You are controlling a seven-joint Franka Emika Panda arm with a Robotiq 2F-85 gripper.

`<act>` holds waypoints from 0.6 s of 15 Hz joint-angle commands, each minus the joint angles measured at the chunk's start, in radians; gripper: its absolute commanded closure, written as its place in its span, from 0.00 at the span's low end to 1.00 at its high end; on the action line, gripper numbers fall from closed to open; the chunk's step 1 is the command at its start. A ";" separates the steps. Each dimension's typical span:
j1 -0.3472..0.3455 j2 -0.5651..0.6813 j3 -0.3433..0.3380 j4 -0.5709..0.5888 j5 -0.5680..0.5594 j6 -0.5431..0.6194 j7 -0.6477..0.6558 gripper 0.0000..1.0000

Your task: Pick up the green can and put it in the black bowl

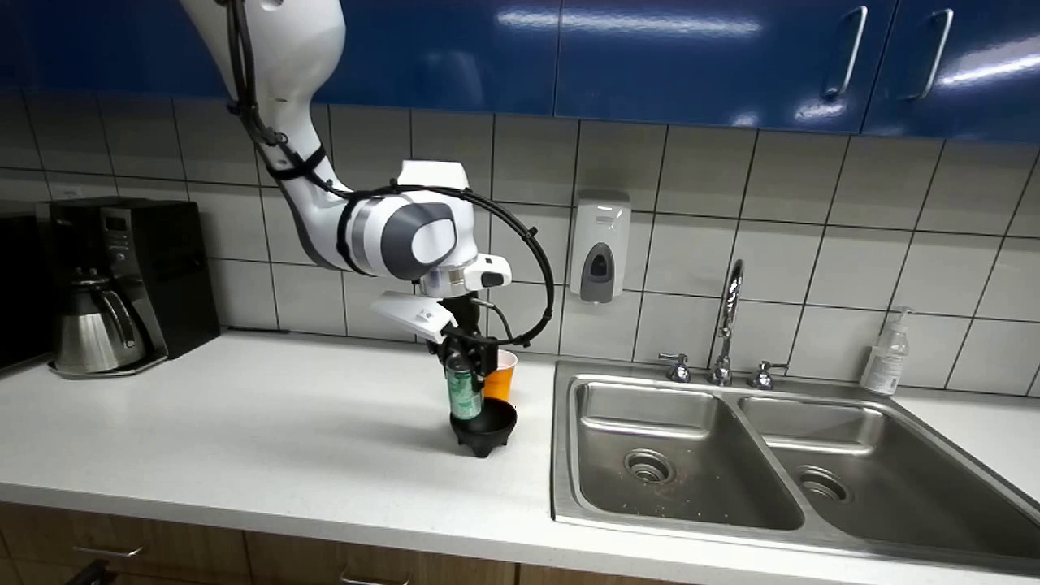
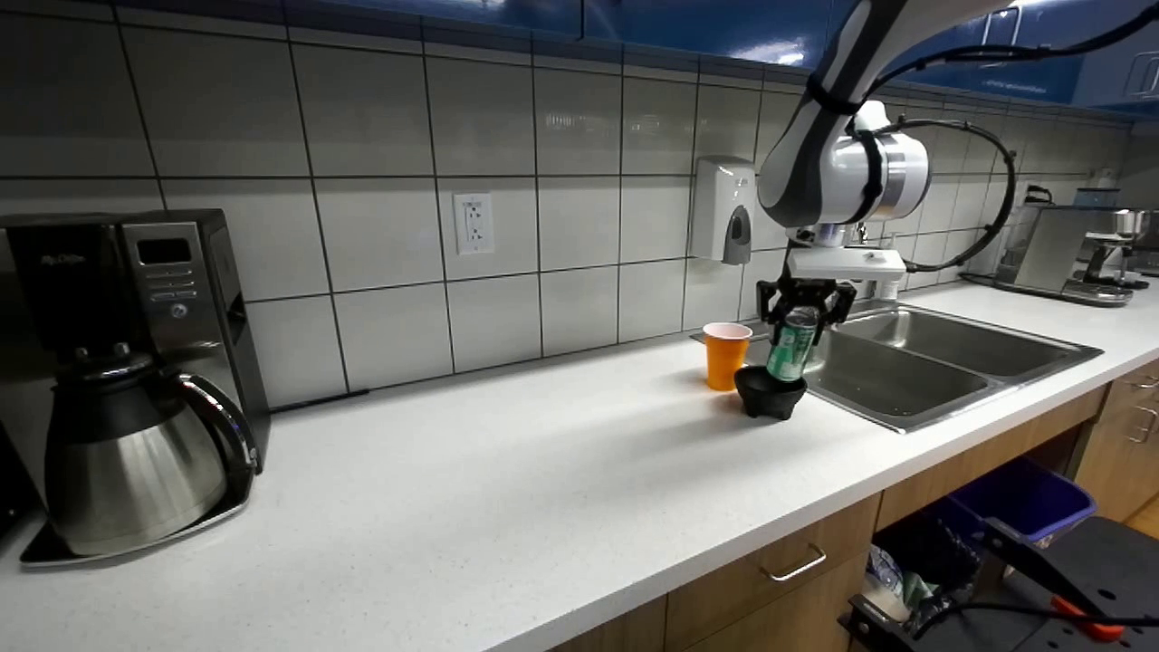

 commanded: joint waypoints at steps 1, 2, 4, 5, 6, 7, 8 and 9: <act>0.017 0.062 -0.008 0.086 0.004 -0.004 0.057 0.61; 0.018 0.081 -0.006 0.106 0.006 -0.008 0.064 0.61; 0.023 0.114 -0.009 0.142 0.004 -0.009 0.080 0.61; 0.026 0.131 -0.012 0.161 0.002 -0.012 0.087 0.61; 0.029 0.147 -0.017 0.178 -0.001 -0.013 0.095 0.61; 0.029 0.163 -0.018 0.196 0.000 -0.014 0.100 0.61; 0.031 0.177 -0.022 0.211 -0.001 -0.014 0.106 0.61; 0.030 0.192 -0.023 0.227 0.000 -0.017 0.109 0.61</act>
